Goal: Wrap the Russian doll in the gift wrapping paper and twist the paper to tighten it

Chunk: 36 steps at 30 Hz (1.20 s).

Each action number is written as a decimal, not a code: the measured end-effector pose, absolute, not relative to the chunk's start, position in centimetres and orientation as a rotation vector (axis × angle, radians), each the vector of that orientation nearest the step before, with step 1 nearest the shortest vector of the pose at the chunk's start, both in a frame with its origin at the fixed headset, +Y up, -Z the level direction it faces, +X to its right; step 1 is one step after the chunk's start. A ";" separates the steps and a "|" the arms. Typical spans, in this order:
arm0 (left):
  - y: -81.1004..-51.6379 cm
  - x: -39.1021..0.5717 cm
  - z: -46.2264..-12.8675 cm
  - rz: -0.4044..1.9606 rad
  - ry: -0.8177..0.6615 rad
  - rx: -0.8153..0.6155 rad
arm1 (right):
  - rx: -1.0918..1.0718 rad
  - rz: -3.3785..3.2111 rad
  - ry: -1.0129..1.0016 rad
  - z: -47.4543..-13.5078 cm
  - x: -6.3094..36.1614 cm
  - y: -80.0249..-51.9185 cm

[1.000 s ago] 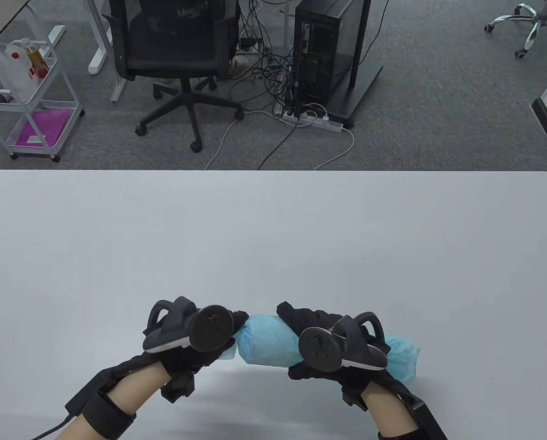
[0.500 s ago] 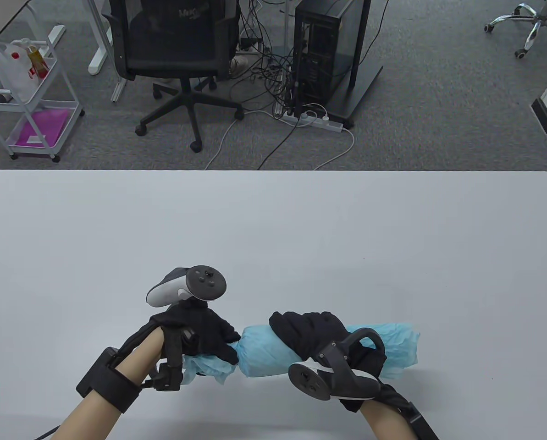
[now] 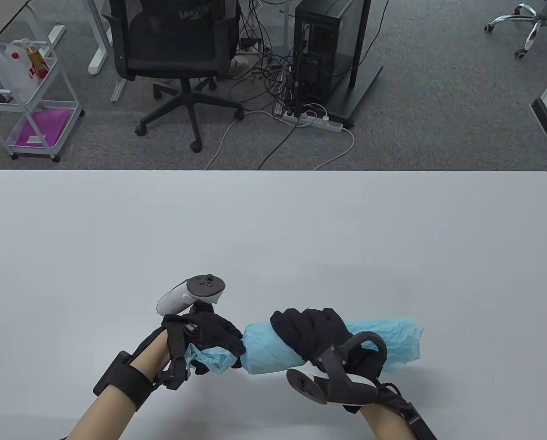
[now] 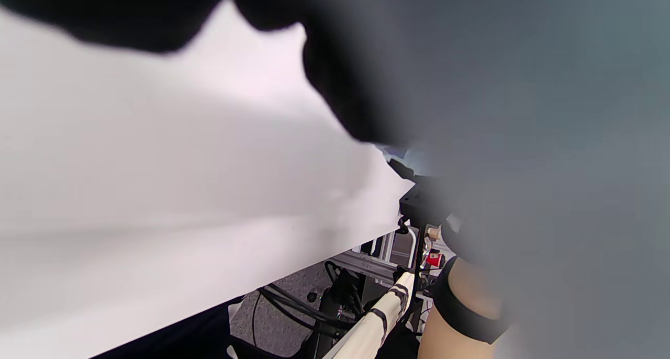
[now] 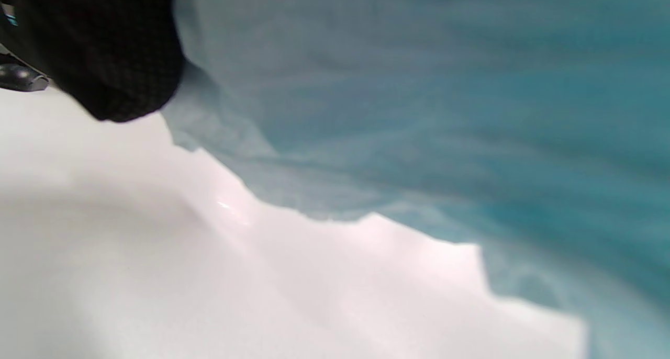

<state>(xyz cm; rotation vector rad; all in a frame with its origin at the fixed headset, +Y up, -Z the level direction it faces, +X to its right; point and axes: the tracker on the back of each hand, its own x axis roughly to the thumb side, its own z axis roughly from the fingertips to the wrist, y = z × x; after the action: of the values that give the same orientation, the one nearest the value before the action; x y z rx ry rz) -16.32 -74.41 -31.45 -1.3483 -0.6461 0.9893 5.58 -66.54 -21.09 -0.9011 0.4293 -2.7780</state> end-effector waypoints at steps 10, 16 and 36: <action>-67.6 -20.6 -33.1 0.867 -0.394 -0.587 | -0.765 -2.910 0.272 -23.6 6.5 -67.1; -62.6 -16.8 -27.8 0.524 -0.514 -0.113 | -0.659 -2.966 0.138 -25.3 6.9 -67.2; -66.7 -9.1 -23.8 -0.222 -0.540 0.336 | -0.750 -3.139 0.074 -25.2 5.8 -66.1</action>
<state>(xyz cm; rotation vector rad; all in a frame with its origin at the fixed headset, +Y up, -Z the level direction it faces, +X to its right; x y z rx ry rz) -9.07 -66.72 -23.76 0.3364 -0.5401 -0.2224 5.83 -66.05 -25.23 -0.7497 0.0742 -3.1385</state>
